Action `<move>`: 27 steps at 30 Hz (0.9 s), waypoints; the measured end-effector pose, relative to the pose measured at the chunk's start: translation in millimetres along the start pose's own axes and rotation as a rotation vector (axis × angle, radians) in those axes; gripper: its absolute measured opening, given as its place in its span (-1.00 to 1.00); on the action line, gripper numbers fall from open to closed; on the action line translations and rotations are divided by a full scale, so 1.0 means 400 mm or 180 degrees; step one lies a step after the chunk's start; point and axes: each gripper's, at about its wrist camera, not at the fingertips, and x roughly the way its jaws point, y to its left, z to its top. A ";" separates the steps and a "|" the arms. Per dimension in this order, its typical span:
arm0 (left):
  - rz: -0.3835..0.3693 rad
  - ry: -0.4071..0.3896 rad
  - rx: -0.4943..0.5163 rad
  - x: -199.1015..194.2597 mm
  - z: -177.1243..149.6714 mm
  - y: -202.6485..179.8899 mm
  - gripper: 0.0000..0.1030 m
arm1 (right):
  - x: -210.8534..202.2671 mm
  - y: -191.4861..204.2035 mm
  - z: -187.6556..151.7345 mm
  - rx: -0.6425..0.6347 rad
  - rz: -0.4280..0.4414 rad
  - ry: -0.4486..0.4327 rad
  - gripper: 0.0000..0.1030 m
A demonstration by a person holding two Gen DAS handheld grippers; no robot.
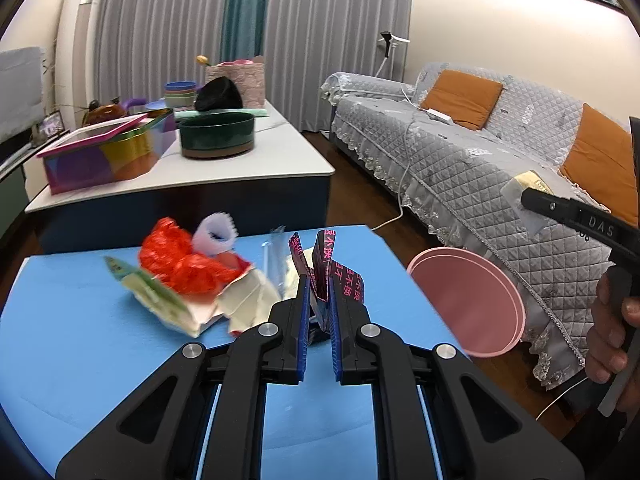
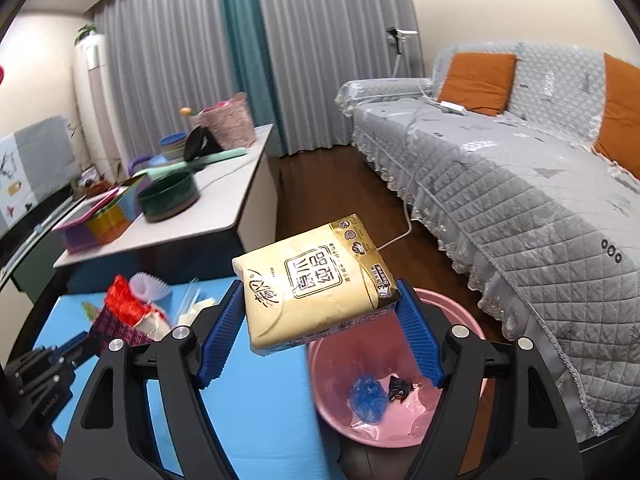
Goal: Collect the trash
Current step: 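Carry tissue pack in right gripper and pink box in left gripper to pink bin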
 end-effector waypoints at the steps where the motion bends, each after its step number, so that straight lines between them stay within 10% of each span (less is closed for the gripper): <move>1: -0.0007 0.0004 0.0002 0.005 0.002 -0.007 -0.82 | 0.000 -0.010 0.007 0.0013 -0.0015 -0.0007 0.43; 27: -0.0409 0.0106 0.0232 0.144 0.090 -0.235 -0.82 | 0.032 -0.217 0.074 0.0284 -0.0475 0.0081 0.43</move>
